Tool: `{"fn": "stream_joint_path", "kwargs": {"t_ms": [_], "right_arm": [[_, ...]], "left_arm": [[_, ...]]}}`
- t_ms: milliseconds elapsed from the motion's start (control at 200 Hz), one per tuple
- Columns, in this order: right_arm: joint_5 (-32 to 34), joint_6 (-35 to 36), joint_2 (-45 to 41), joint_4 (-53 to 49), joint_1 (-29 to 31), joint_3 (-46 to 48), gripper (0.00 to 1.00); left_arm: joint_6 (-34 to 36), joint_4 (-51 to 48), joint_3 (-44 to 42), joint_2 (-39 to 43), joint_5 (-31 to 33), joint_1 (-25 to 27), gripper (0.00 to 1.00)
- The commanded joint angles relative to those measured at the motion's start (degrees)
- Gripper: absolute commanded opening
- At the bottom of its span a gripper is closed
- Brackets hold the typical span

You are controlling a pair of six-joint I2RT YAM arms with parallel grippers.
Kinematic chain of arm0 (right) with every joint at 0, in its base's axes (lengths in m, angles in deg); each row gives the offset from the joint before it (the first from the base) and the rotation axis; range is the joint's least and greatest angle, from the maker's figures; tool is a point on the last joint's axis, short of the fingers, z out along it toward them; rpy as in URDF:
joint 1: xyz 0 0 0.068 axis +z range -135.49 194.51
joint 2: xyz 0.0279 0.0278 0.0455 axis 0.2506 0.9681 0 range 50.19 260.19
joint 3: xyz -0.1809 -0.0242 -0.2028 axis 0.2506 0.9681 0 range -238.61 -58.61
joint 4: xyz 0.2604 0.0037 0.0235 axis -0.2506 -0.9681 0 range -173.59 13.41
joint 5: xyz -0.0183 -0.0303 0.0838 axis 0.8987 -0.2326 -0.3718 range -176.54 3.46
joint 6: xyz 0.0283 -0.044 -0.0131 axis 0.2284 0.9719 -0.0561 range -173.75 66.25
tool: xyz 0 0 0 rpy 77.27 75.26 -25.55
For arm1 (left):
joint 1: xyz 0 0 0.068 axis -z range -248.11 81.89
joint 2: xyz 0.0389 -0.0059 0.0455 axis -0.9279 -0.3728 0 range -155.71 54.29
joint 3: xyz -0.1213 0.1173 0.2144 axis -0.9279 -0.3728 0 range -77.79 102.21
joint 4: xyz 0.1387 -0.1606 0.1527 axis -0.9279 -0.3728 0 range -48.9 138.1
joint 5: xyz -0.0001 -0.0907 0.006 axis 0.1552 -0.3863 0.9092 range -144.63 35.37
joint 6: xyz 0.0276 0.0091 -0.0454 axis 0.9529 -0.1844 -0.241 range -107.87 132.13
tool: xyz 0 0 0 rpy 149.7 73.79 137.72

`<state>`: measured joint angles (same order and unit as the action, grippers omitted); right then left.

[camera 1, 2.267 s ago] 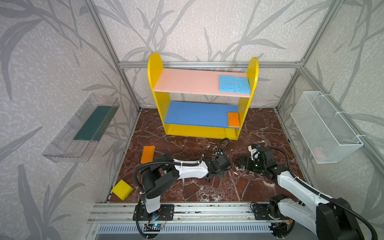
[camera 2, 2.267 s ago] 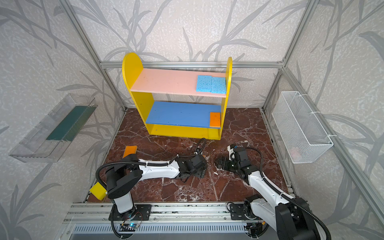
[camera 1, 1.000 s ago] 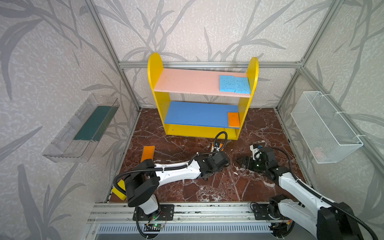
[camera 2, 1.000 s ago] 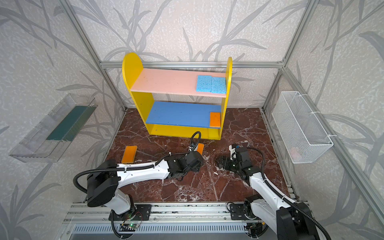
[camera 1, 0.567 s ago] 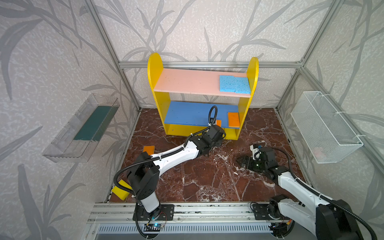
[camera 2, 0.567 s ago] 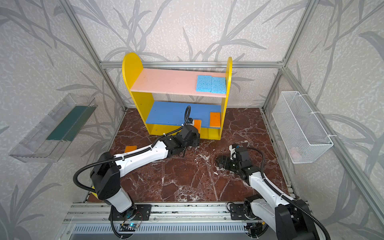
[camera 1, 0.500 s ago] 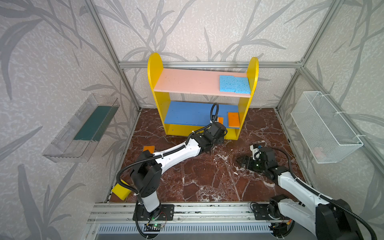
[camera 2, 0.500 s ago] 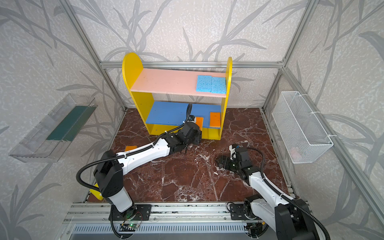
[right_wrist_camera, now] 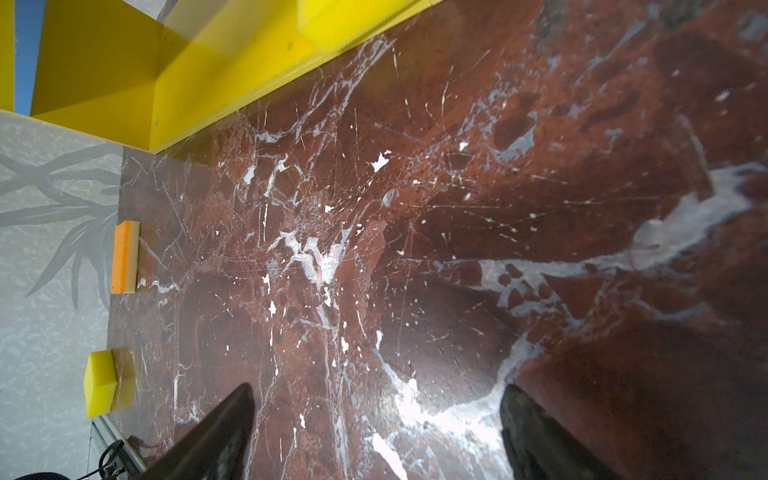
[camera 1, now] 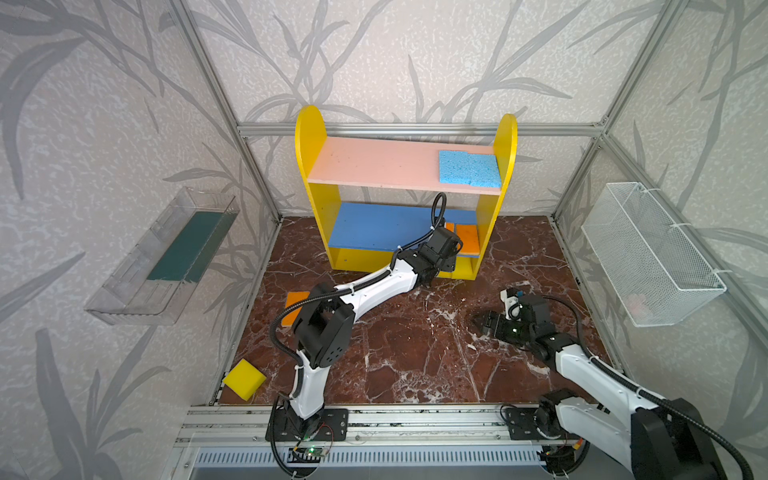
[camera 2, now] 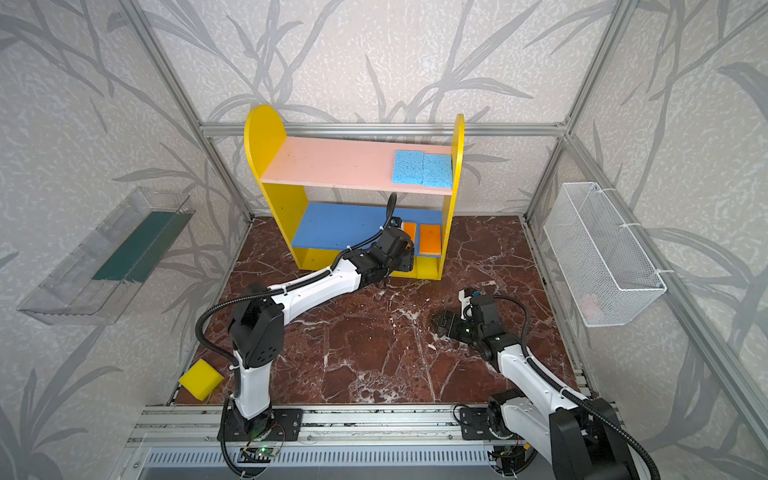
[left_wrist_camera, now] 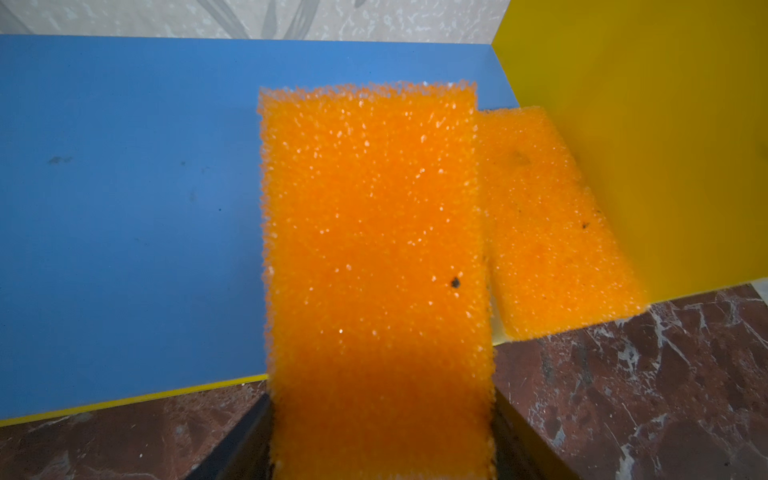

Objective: Place and organize the cleaning sponges onto the shelf
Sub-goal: 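Carry the orange sponge with the left gripper to the blue shelf, then lower the orange sponge onto the blue shelf beside the other orange sponge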

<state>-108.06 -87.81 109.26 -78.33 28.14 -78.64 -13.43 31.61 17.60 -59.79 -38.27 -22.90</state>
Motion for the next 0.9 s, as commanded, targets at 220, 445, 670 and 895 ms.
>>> {"fn": "stream_joint_path", "kwargs": {"t_ms": [220, 445, 670, 895], "right_arm": [[-0.6, -0.1, -1.8, 0.7, -0.3, 1.0, 0.91], [-0.7, -0.2, -2.3, 0.6, -0.3, 1.1, 0.91], [-0.8, -0.2, -2.2, 0.8, -0.3, 1.1, 0.91], [-0.9, -0.3, -1.9, 1.0, -0.3, 1.2, 0.91]], "left_arm": [[1.1, -3.1, 7.8, -4.9, 0.3, -0.8, 0.68], [1.1, -4.4, 10.2, -6.3, 1.5, -1.3, 0.68], [0.5, -4.6, 10.7, -6.2, 2.3, -2.0, 0.68], [0.3, -5.2, 12.7, -7.4, 2.0, -2.2, 0.69]]}}
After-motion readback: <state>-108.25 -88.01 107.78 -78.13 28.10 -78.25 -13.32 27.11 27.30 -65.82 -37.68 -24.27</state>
